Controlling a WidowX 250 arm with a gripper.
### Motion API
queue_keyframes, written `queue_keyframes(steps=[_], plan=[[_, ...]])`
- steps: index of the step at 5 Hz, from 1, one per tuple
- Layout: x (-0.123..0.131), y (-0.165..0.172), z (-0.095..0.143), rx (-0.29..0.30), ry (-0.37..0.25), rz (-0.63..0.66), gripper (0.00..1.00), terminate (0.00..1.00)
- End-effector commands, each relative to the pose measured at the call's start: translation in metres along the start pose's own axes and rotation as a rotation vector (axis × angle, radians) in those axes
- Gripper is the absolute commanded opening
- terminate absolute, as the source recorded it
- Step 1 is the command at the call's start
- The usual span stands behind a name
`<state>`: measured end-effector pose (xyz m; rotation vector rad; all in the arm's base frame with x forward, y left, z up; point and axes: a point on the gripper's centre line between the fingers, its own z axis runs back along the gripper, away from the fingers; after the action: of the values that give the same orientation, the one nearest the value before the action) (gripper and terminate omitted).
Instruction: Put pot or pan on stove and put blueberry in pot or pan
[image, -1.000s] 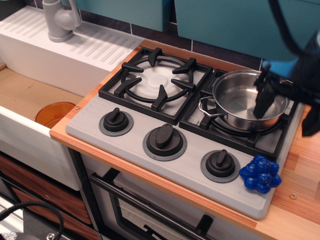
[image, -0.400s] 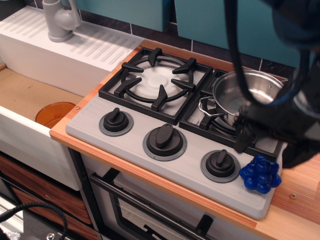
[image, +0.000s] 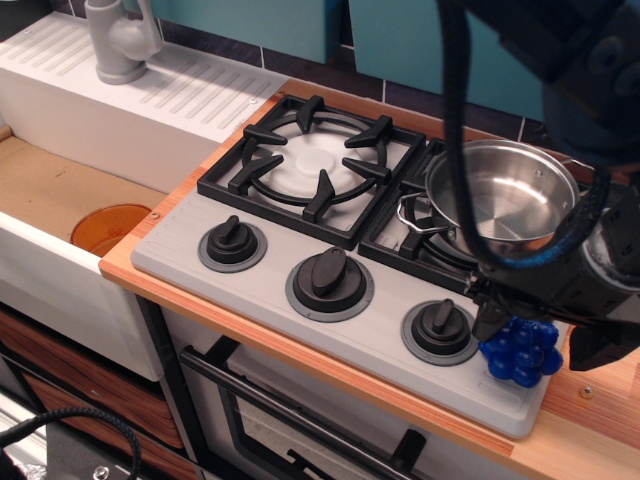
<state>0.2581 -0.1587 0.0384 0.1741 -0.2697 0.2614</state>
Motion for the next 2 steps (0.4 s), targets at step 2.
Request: queue_keyframes(steps=[2], plan=[[0.0096,-0.0146,-0.0159,-0.040,-0.067,0.019,1.00,0.00]])
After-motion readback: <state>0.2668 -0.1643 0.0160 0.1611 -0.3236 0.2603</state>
